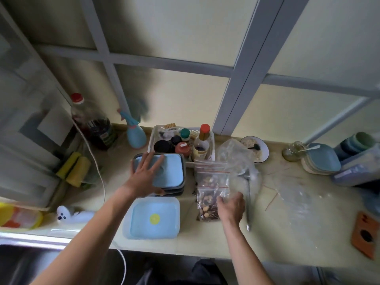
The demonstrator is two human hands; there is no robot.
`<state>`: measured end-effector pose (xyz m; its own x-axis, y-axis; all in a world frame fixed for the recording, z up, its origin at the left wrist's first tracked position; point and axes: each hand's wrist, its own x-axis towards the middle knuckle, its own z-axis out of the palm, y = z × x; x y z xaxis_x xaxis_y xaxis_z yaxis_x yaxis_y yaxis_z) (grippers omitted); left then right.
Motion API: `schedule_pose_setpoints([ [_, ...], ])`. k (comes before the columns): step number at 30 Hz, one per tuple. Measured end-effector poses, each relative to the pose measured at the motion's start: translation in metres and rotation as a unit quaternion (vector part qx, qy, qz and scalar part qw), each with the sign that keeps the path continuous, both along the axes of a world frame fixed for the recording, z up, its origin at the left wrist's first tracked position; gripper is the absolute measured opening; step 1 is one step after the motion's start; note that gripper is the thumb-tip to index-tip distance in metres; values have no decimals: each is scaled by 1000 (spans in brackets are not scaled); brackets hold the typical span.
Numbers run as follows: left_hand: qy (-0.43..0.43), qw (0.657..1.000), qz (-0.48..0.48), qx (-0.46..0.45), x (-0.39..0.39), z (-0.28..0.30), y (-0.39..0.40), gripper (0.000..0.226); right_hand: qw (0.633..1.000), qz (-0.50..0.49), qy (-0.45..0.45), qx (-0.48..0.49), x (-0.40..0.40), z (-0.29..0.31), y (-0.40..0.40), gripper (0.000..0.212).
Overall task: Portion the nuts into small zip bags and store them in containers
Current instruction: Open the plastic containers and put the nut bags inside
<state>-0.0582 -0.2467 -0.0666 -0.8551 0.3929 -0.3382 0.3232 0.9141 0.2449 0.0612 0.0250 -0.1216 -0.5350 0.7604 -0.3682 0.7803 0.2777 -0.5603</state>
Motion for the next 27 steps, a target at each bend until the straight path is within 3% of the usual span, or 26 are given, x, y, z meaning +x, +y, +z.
schedule_pose_setpoints([
  [3,10,999,35,0,7,-1,5,122,994,45,-52,-81,-4,-11,18,37],
  [8,45,996,83,2,20,-3,9,119,982,167,-73,-60,-13,-7,35,29],
  [12,87,989,104,66,32,-1,10,109,933,339,-99,-73,-31,31,33,29],
  [14,117,981,100,121,39,5,11,93,917,380,-93,-82,-40,57,29,30],
  [18,165,947,127,246,58,25,12,52,906,388,-22,-166,-50,113,9,21],
  [20,88,919,175,341,69,38,11,48,899,377,27,-221,-52,136,-12,20],
  [23,-8,851,238,468,82,49,3,48,883,303,57,-354,-52,145,-49,18],
  [25,6,851,268,452,85,42,-8,41,880,256,37,-399,-46,134,-74,18],
  [27,20,874,295,387,87,25,-22,24,878,229,0,-420,-34,110,-95,24],
])
